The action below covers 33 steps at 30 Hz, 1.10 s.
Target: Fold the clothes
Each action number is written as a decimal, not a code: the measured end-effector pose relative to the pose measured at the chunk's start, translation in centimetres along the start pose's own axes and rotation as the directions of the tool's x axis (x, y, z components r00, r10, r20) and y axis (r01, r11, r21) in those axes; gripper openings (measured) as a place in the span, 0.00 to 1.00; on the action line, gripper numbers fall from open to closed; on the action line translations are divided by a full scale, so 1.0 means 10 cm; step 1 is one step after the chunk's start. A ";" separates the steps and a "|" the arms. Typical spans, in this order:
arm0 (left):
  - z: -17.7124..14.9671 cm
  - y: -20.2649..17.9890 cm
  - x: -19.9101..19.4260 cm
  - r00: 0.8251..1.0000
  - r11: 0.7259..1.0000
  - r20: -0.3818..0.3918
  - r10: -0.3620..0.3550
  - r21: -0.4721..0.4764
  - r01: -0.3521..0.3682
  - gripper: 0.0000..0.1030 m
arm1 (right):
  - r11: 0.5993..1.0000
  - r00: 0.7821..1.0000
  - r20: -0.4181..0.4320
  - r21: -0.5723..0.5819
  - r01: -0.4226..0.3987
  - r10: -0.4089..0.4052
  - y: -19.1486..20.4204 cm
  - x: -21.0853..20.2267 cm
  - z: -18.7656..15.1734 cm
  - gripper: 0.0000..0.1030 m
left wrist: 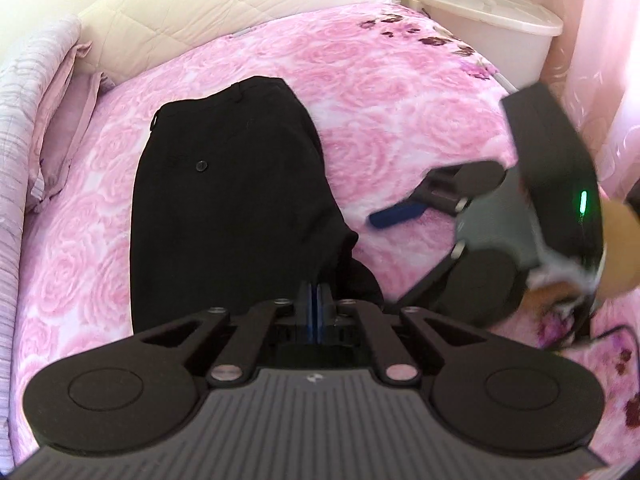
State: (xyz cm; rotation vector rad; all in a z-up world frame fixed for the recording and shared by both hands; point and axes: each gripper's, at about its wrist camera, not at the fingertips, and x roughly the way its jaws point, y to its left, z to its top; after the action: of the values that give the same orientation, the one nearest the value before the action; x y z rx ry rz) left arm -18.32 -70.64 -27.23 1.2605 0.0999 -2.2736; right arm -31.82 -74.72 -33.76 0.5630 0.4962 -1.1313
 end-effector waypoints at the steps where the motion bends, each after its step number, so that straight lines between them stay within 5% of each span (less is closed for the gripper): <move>1: -0.01 -0.03 -0.01 1.000 1.000 0.001 0.004 0.006 -0.004 0.06 | 0.999 0.999 -0.001 0.034 0.036 -0.036 -0.09 -0.07 0.00 0.83; 7: -0.19 -0.40 -0.12 0.998 0.998 -0.037 0.055 -0.002 -0.055 0.38 | 0.996 0.998 -0.026 0.058 0.060 -0.059 -0.25 -0.20 0.01 0.83; 10: -0.37 -0.59 0.01 0.989 0.995 -0.109 0.096 0.019 -0.094 0.41 | 0.999 0.999 -0.019 0.045 0.027 -0.026 -0.18 -0.12 0.05 0.83; 12: -0.48 -0.66 0.14 0.976 0.989 -0.161 0.145 0.059 -0.137 0.37 | 1.000 1.000 -0.025 0.006 0.003 -0.003 -0.11 -0.01 0.07 0.83; 14: -0.51 -0.63 0.15 0.973 0.988 -0.176 0.152 0.033 -0.149 0.12 | 0.999 0.999 -0.034 -0.031 0.038 -0.039 -0.13 0.00 0.07 0.83; 17: -0.47 -0.56 -0.06 0.967 0.978 -0.145 0.210 0.027 -0.208 0.03 | 0.993 0.992 -0.039 -0.004 0.121 -0.121 -0.36 -0.14 0.08 0.83; 20: -0.46 -0.67 -0.17 0.928 0.926 -0.107 0.356 0.177 -0.334 0.03 | 0.987 0.986 -0.041 -0.020 0.160 -0.161 -0.39 -0.32 -0.01 0.83; 23: -0.53 -0.95 -0.05 0.882 0.825 -0.061 0.467 0.390 -0.410 0.03 | 0.983 0.982 -0.053 -0.003 0.182 -0.182 -0.33 -0.33 -0.05 0.83; 24: -0.57 -1.03 0.01 0.881 0.808 -0.059 0.470 0.431 -0.403 0.02 | 0.981 0.980 -0.062 0.008 0.193 -0.192 -0.30 -0.30 -0.04 0.83; 29: -0.70 -1.27 0.17 0.918 0.826 -0.059 0.392 0.463 -0.323 0.02 | 0.990 0.992 -0.043 -0.077 0.118 -0.122 -0.12 -0.22 -0.02 0.83; 33: -0.78 -1.36 0.20 0.935 0.815 -0.048 0.350 0.507 -0.279 0.02 | 0.976 0.983 -0.021 -0.123 0.180 -0.184 -0.14 -0.19 -0.01 0.84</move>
State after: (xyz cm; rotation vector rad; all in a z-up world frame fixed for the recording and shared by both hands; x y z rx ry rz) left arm -19.74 -57.42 -35.77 1.5522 -0.6413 -1.9740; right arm -33.76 -73.80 -32.90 0.4373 0.6505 -1.2585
